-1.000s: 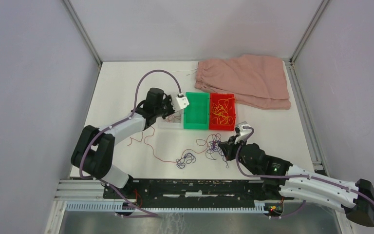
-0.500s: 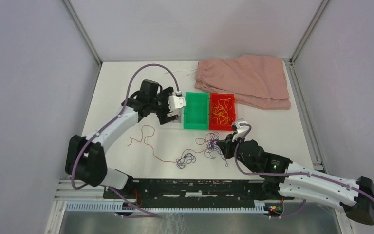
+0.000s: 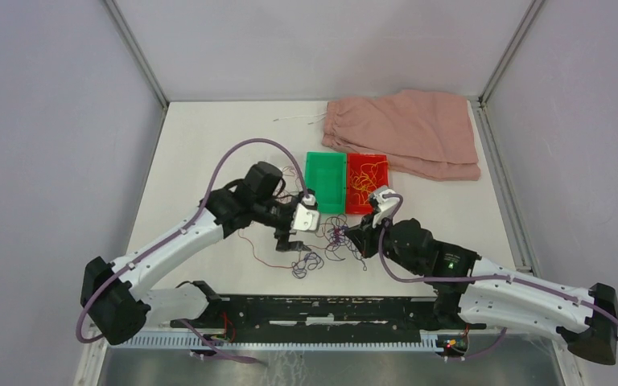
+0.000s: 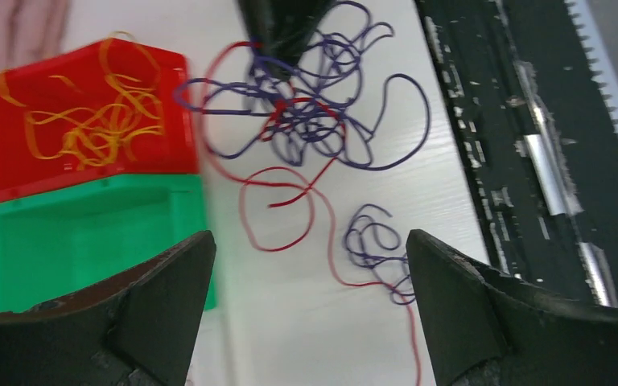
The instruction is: Untangle the cables
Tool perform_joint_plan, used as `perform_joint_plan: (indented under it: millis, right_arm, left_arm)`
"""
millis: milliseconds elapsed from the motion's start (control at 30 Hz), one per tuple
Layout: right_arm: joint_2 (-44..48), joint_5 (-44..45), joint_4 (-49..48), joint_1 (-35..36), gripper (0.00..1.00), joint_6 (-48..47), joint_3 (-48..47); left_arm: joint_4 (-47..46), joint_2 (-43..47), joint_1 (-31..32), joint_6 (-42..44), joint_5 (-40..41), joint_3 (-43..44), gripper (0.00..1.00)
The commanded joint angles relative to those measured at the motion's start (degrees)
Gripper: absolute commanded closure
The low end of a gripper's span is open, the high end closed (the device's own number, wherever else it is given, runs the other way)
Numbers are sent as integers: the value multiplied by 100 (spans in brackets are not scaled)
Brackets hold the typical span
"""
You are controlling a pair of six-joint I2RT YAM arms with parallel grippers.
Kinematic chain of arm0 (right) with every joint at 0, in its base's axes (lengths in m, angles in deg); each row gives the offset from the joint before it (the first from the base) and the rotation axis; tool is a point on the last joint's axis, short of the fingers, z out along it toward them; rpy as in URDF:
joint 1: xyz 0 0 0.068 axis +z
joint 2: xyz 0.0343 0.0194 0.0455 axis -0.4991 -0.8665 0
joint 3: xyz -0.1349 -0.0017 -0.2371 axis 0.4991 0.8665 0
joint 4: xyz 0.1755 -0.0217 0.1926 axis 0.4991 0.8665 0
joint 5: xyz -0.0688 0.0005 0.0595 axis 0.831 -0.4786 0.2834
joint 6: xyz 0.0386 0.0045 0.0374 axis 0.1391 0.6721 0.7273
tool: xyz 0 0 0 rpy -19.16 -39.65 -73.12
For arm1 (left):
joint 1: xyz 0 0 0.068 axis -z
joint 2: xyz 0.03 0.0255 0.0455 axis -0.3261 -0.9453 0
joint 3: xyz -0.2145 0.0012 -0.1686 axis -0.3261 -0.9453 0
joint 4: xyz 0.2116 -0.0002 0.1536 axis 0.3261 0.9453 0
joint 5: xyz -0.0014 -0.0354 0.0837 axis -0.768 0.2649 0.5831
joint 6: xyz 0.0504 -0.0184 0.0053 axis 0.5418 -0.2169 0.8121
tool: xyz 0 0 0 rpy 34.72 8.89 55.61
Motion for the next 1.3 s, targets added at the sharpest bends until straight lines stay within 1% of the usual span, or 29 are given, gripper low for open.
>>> perform_joint_plan:
  millis: [0, 67, 133, 200, 367, 433, 500, 633, 733, 800, 900, 1100, 1200, 1267]
  right_arm:
    - [-41, -259, -87, 18, 92, -228, -451]
    - [-17, -256, -10, 15, 92, -271, -502]
    - [23, -262, 78, 15, 92, -324, -520]
    - [67, -264, 175, 8, 92, -377, -538]
    - [127, -316, 531, 6, 93, -486, -627]
    - [128, -347, 741, 7, 93, -507, -688]
    - [151, -367, 909, 9, 93, -508, -717]
    - [268, -304, 1167, -9, 93, -509, -764]
    - [311, -279, 1324, -14, 93, -508, -817]
    - [320, -292, 1417, -21, 93, -509, -848]
    - [312, -354, 1546, -37, 93, -496, -879]
    - [272, -534, 1927, -43, 93, -424, -921]
    - [244, -670, 1995, -40, 93, -331, -832]
    - [238, -736, 2004, -43, 93, -263, -768]
  left_arm:
    - [-584, -211, 369, -745, -171, -384, 7]
    - [-891, -289, 489, -830, -40, -576, 10]
    - [-1417, -298, 570, -1007, 251, -793, 13]
    - [-2044, -329, 601, -1304, 596, -962, 18]
    - [-3064, -560, 708, -1737, 962, -1138, 25]
    - [-3339, -632, 747, -1875, 1036, -1198, 27]
    - [-3375, -697, 770, -1924, 1015, -1195, 32]
    - [-2978, -681, 771, -1678, 1116, -1120, 59]
    - [-2549, -478, 773, -1391, 1366, -1135, 84]
    - [-2384, -285, 772, -1336, 1623, -1191, 93]
    - [-2339, 73, 763, -1268, 2008, -1327, 97]
    - [-2208, 582, 681, -1152, 2935, -1233, 97]
    - [-2179, 915, 388, -1167, 3352, -1025, 97]
    - [-1965, 1123, 126, -1082, 3471, -787, 97]
